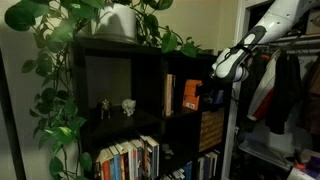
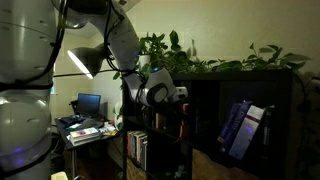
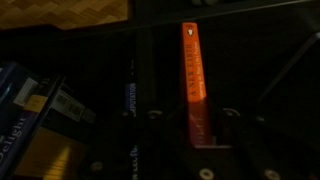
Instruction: Move the orange book to the right shelf
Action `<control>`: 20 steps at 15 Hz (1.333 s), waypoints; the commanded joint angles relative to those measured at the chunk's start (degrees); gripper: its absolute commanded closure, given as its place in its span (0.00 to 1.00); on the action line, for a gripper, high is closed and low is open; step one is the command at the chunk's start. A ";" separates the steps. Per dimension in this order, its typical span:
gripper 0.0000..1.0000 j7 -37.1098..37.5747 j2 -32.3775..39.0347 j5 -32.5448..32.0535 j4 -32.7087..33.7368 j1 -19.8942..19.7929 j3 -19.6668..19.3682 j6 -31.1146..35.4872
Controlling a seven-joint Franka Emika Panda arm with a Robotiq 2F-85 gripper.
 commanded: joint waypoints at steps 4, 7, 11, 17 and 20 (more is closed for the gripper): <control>0.90 -1.19 -2.83 0.54 -3.98 -0.05 -0.74 2.09; 0.90 -1.56 -3.47 0.30 -4.36 -0.30 -1.17 1.60; 0.90 -2.02 -3.92 0.12 -4.57 -0.55 -1.88 1.10; 0.90 -2.76 -4.95 -0.09 -5.59 -0.83 -2.47 0.57; 0.90 -3.16 -5.46 -0.23 -6.06 -0.96 -2.67 0.29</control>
